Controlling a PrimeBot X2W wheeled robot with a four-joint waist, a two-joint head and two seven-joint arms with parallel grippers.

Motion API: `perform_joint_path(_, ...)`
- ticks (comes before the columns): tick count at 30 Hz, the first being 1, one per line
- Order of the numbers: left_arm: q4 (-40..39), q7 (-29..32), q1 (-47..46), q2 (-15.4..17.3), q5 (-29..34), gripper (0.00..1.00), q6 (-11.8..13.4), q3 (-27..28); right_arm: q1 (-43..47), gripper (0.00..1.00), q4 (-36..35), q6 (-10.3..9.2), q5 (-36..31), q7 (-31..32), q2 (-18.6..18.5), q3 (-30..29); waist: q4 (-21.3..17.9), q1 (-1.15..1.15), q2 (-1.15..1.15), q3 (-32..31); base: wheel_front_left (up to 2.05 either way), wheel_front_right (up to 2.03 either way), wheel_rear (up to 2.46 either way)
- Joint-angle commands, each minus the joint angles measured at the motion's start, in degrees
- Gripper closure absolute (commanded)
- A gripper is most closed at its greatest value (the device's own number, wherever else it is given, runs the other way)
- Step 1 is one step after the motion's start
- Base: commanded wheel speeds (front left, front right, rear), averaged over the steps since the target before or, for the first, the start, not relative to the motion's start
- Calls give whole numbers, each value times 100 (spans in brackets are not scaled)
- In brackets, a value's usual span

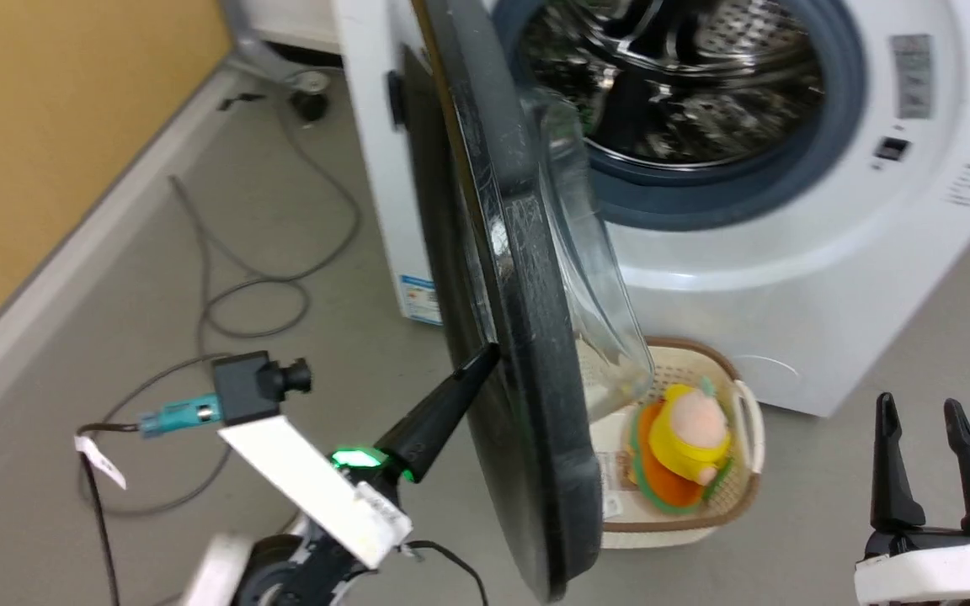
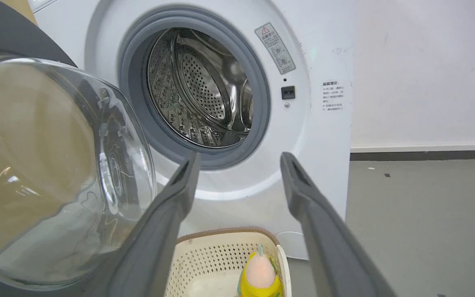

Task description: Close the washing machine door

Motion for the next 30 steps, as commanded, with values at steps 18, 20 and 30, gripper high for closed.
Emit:
perform_joint_path(18, 1888, -2103, -910, 50, -203, 100, -26, -1980, -212, 0, 121, 5, 158, -26, 10, -81, -1130, 0, 0, 134, 0, 0, 0)
perform_joint_path(20, 1946, -2248, -978, 147, -184, 100, -26, -2114, -204, 0, 148, 5, 219, -26, 10, -121, -1134, 0, 0, 124, 0, 0, 0)
perform_joint_path(30, 2262, -3434, -1253, 872, 862, 100, -25, -2069, -204, 0, 138, 5, 409, -26, 10, -273, -1070, 0, 0, -65, 0, 0, 0)
